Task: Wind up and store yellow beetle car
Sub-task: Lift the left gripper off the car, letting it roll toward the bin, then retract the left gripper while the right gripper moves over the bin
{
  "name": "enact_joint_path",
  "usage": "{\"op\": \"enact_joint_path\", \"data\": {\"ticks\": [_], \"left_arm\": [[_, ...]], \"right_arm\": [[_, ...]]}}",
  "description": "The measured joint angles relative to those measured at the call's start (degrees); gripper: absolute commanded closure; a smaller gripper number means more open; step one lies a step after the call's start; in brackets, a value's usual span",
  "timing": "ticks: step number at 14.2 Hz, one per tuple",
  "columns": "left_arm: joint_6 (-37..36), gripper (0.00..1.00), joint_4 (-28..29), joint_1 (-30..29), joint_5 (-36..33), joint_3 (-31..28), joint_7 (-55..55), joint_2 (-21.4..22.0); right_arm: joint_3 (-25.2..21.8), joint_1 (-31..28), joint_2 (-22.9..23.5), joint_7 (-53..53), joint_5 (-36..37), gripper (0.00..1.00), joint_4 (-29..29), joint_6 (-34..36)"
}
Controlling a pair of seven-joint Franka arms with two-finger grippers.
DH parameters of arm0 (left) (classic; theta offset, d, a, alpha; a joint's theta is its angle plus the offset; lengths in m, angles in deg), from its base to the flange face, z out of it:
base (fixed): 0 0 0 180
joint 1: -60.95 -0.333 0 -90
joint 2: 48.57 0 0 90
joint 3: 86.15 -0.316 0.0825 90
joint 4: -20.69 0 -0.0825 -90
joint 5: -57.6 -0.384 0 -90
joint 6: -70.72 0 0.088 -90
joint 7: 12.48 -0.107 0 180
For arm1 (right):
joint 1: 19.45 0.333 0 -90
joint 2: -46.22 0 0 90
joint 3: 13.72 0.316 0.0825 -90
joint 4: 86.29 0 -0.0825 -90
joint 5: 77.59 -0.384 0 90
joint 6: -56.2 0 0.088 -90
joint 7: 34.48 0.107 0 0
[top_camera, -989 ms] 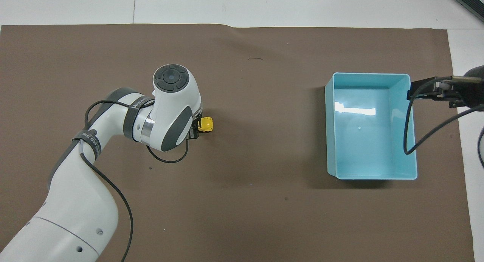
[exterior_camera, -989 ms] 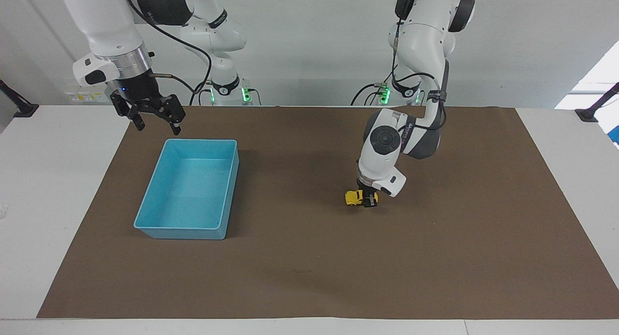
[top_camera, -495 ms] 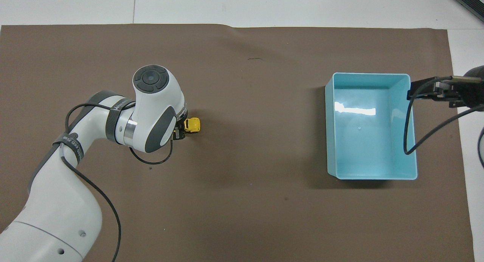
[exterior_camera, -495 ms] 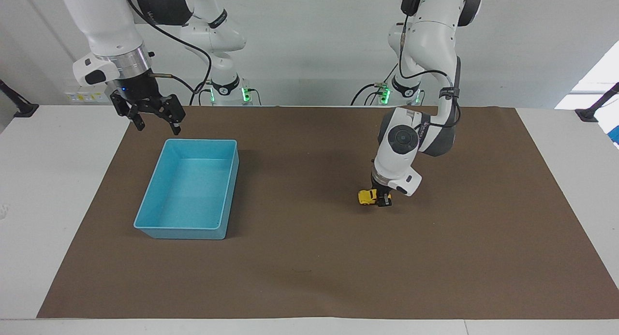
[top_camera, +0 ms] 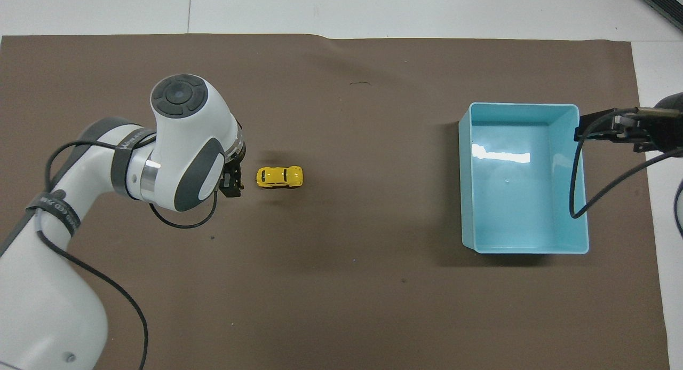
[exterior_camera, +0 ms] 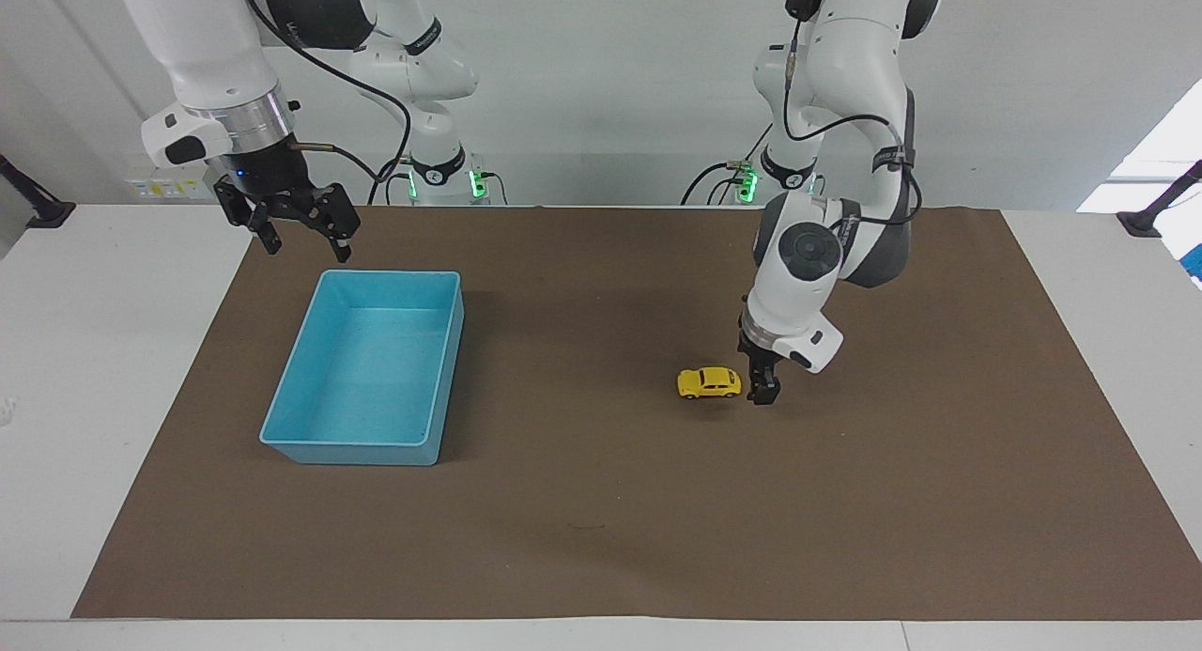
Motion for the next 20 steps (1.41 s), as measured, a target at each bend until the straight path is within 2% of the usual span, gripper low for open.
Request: {"op": "enact_joint_path", "data": {"ticks": [2, 15, 20], "left_arm": [[-1.5, 0.00, -0.1, -0.3, 0.0, 0.0, -0.5, 2.0], [-1.4, 0.00, -0.2, -0.3, 0.0, 0.1, -3.5, 1.7], [-1.4, 0.00, -2.7, -2.7, 0.0, -0.1, -8.5, 4.1]], "right_arm": [[0.0, 0.0, 0.0, 0.0, 0.0, 0.00, 0.0, 0.0], [0.0, 0.0, 0.0, 0.0, 0.0, 0.00, 0.0, 0.0], [0.1, 0.0, 0.0, 0.0, 0.0, 0.00, 0.0, 0.0]]}}
